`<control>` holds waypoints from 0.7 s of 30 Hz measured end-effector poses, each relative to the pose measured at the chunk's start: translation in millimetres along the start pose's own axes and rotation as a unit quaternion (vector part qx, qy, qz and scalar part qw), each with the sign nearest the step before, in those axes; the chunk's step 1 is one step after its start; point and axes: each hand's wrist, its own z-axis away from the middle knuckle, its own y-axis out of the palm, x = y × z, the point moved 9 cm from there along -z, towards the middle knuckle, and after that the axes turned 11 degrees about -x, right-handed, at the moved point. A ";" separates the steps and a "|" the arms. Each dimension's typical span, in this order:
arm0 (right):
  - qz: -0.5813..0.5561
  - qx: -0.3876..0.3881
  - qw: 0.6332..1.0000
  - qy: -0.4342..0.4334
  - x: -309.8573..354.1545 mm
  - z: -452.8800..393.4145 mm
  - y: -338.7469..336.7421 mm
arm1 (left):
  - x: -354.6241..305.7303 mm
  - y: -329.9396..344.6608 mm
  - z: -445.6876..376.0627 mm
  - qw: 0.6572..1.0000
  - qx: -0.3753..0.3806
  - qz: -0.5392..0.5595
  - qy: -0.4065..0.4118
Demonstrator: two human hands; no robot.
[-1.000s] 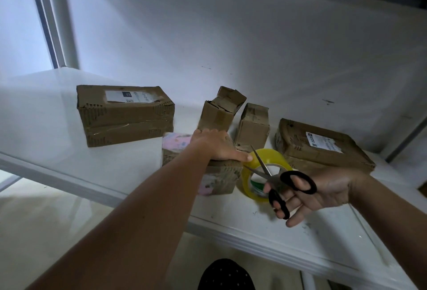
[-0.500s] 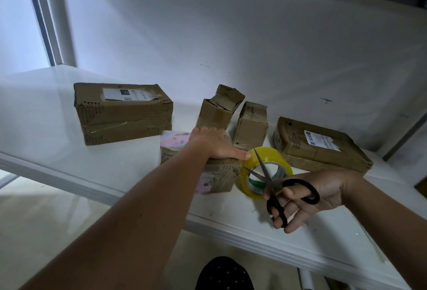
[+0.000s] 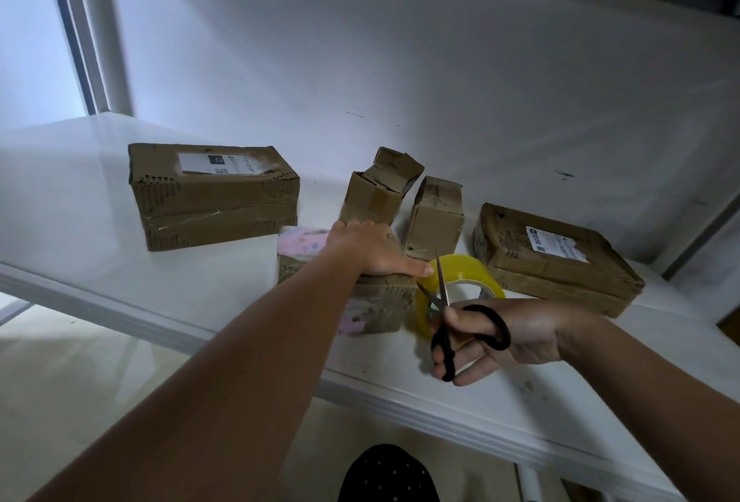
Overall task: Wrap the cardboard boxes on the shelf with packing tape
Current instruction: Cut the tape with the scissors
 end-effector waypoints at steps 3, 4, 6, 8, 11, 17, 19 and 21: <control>-0.050 -0.035 0.998 -0.002 6.3 -9.9 5.0 | 0.8 0.9 -2.2 1.000 -0.011 0.002 -0.001; -0.064 -0.046 0.997 -0.004 8.2 -12.4 6.5 | 1.5 0.9 -3.6 1.000 -0.018 0.008 -0.003; -0.084 -0.076 0.994 0.001 10.2 -16.7 7.6 | 3.9 1.4 -6.5 0.999 -0.029 0.032 -0.012; -0.093 -0.108 0.990 0.012 9.9 -20.2 6.9 | 5.6 2.2 -8.3 0.998 -0.037 0.046 -0.018; -0.078 -0.144 0.986 0.026 8.3 -21.6 3.8 | 5.8 1.6 -8.7 0.998 -0.049 0.037 -0.016; -0.057 -0.182 0.982 0.014 6.7 -22.5 -1.1 | 3.9 1.7 -7.9 0.998 -0.058 0.029 -0.002; -0.046 -0.174 0.983 0.021 5.4 -22.1 2.2 | 4.0 1.5 -7.8 0.998 -0.062 0.027 0.000; -0.058 -0.150 0.987 0.028 7.2 -19.0 7.2 | 4.3 1.0 -8.5 0.997 -0.066 0.028 0.003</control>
